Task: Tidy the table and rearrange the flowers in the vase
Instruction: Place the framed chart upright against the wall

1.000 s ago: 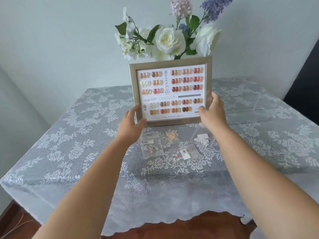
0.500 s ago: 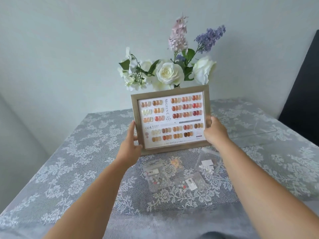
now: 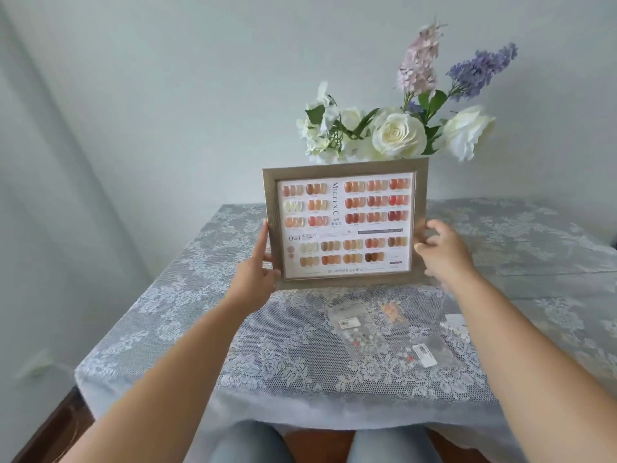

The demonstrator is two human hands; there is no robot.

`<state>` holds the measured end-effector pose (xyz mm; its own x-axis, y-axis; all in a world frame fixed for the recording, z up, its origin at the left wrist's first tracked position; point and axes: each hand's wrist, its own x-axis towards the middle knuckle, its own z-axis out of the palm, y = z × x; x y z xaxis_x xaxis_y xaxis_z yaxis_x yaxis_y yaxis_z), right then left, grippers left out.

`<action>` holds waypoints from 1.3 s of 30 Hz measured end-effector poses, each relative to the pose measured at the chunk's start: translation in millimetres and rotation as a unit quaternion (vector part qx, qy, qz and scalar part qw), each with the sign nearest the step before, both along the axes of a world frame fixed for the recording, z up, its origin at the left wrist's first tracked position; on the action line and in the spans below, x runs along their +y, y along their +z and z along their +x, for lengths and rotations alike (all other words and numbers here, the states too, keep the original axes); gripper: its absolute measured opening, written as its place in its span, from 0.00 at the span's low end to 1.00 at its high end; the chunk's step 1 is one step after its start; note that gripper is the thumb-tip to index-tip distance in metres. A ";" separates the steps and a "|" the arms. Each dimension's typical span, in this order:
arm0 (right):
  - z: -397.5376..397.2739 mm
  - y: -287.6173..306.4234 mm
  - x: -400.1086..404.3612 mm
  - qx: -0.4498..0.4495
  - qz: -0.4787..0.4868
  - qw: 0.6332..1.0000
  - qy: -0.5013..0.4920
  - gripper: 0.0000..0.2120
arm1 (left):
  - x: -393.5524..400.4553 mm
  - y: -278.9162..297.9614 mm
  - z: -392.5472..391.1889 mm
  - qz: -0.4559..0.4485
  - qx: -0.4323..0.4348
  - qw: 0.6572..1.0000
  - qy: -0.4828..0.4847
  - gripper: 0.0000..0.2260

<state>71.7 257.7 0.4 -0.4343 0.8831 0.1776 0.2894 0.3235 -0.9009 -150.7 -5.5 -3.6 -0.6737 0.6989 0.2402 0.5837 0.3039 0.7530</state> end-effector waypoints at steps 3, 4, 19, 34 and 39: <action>-29.2 -6.4 -14.1 0.043 -0.037 0.997 0.053 0.20 | -27.0 3.0 -21.2 0.010 0.012 0.999 0.037 0.48; -38.9 -7.9 -19.4 0.058 -0.060 0.994 0.071 0.21 | -35.9 2.8 -26.9 0.011 0.016 0.999 0.046 0.48; -180.0 -1.3 -54.8 0.042 -0.149 0.972 0.178 0.28 | -91.2 1.0 -92.0 -0.013 -0.052 0.981 0.186 0.45; -250.3 6.5 10.2 0.043 -0.158 0.980 0.108 0.29 | -7.9 24.0 -194.3 -0.001 -0.097 0.988 0.122 0.47; -263.3 0.2 26.7 0.078 -0.188 0.976 0.076 0.28 | 22.5 20.6 -226.0 -0.019 -0.075 0.991 0.108 0.49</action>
<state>-191.6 284.4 0.6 -0.5585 0.8263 -0.0727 0.1129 -0.0111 -0.9935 -376.6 17.0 17.0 -0.8349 0.5409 0.1019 0.3835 0.4388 0.8126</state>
